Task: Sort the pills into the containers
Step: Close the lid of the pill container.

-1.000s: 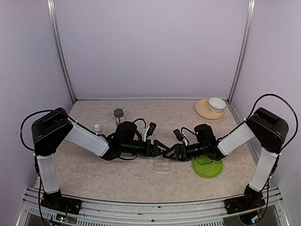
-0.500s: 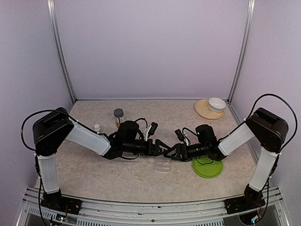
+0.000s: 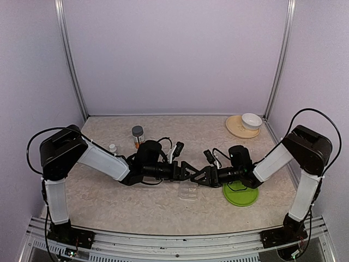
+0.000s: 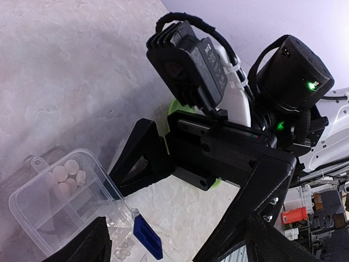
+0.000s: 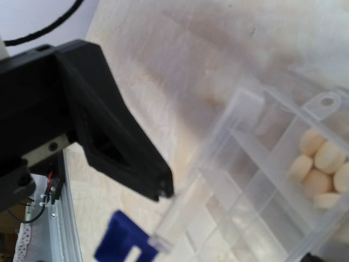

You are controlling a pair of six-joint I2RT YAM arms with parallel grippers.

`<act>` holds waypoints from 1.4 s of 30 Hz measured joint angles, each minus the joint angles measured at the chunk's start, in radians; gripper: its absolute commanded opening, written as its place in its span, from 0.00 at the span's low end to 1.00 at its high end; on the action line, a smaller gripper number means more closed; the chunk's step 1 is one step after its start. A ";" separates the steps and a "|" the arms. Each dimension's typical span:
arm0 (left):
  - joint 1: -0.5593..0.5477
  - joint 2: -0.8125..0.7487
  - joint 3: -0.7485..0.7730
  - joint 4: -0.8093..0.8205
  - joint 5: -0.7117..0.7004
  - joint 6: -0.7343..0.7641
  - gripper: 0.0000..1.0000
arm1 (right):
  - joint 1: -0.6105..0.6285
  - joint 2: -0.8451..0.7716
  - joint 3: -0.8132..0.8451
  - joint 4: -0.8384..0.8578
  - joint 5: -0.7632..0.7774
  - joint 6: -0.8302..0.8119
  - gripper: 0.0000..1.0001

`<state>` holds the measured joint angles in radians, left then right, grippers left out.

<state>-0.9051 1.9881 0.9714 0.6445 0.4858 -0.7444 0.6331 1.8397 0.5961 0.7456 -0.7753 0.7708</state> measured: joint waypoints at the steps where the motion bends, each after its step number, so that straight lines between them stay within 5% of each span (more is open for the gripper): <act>1: -0.001 0.001 0.000 0.006 0.003 -0.005 0.82 | 0.000 0.004 -0.002 0.013 -0.005 0.005 1.00; 27: -0.005 0.039 0.003 0.078 0.011 -0.076 0.73 | -0.015 0.000 -0.001 -0.005 -0.005 -0.013 1.00; 42: -0.006 0.042 -0.073 0.178 -0.011 -0.138 0.76 | -0.010 -0.010 0.003 -0.042 0.003 -0.069 1.00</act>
<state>-0.9108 2.0300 0.8982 0.8227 0.4747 -0.8825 0.6235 1.8301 0.5987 0.7033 -0.7719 0.7013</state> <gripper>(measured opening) 0.752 0.999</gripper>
